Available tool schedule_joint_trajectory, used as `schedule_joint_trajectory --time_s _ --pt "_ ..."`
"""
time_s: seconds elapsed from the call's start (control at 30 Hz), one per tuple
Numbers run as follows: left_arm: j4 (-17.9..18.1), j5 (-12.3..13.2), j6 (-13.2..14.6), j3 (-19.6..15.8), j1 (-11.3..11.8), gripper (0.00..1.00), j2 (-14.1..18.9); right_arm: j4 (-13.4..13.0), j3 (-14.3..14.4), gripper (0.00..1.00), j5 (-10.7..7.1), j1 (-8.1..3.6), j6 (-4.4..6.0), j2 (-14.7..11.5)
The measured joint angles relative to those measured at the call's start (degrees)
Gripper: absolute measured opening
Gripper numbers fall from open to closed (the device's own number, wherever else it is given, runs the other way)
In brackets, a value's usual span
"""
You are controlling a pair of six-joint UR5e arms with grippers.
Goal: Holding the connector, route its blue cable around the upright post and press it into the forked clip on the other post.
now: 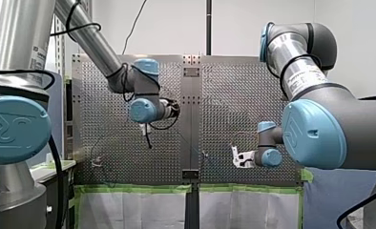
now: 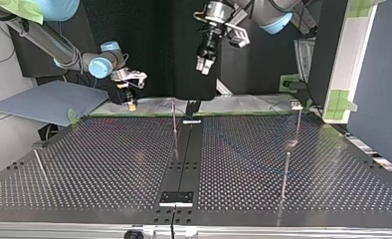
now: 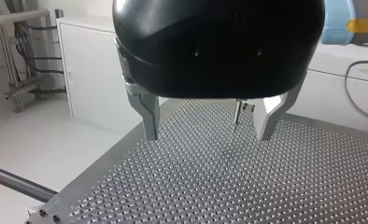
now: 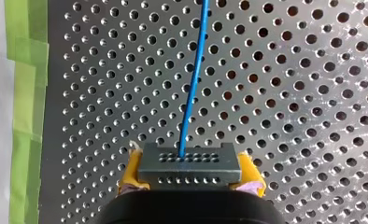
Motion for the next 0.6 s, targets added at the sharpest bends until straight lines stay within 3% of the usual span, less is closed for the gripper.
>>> schedule_joint_trajectory --time_s 0.27,0.6 --pt "3.3 0.1 0.0 -3.8 0.1 1.00 0.0 0.3 0.0 0.00 2.61 -0.48 -0.75 -0.2" --pt "2.2 -0.1 1.2 -8.6 -0.1 1.00 0.1 1.6 0.0 0.00 4.50 -1.33 -1.51 -1.1"
